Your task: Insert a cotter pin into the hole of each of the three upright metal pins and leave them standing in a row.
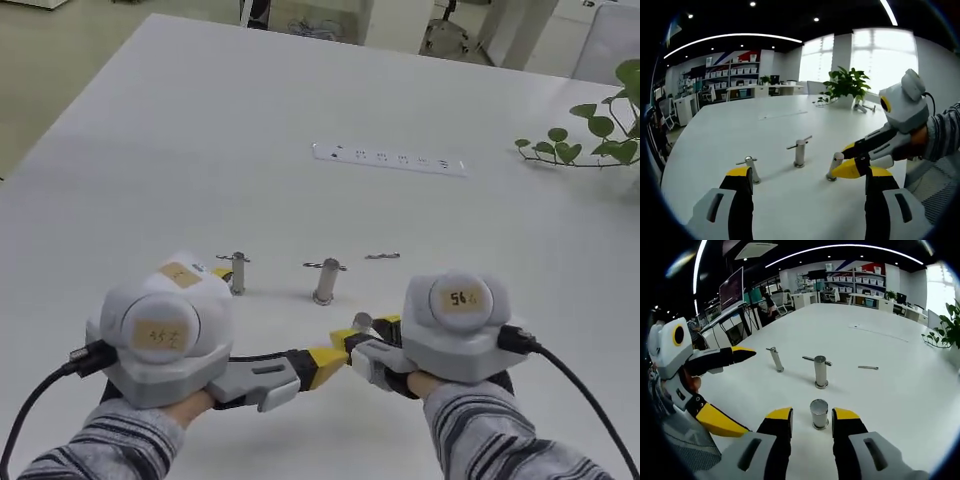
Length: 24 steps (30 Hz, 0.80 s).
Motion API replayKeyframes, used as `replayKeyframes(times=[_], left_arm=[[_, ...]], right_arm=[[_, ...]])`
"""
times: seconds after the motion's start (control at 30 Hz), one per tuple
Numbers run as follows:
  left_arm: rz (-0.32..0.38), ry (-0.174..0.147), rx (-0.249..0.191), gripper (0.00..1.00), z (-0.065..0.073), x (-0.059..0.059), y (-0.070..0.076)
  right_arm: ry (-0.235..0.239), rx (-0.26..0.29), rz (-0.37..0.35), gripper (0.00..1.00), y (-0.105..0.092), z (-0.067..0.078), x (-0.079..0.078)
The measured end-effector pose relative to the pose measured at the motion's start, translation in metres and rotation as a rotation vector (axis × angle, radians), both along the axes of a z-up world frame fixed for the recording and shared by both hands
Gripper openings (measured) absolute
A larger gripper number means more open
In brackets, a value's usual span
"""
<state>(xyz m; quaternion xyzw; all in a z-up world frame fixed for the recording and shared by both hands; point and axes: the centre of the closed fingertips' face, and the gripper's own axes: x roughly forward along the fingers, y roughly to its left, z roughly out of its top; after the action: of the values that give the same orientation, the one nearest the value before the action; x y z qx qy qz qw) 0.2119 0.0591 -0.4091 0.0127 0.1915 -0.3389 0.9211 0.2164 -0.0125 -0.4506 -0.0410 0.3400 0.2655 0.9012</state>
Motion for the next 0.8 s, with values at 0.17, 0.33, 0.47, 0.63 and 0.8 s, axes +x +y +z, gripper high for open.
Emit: replayKeyframes(times=[0.17,0.33,0.47,0.63,0.8], left_arm=[[-0.001,-0.002,-0.003,0.93,0.000,0.000,-0.001],[0.001,-0.002,-0.004,0.93,0.000,0.000,-0.001],[-0.001,0.001,0.000,0.93,-0.002,-0.001,-0.002],[0.008,-0.011,0.001,0.93,0.000,0.000,-0.001],[0.006,-0.014,0.000,0.92,0.001,0.000,-0.002]], right_arm=[[0.028,0.021,0.069,0.31,-0.008,-0.003,-0.006],[0.022,0.004,0.143,0.34,-0.019,-0.001,-0.007],[0.028,-0.017,0.201,0.35,-0.026,-0.002,-0.006],[0.035,-0.044,0.291,0.35,-0.031,0.001,-0.005],[0.040,-0.073,0.338,0.33,-0.040,0.007,0.009]])
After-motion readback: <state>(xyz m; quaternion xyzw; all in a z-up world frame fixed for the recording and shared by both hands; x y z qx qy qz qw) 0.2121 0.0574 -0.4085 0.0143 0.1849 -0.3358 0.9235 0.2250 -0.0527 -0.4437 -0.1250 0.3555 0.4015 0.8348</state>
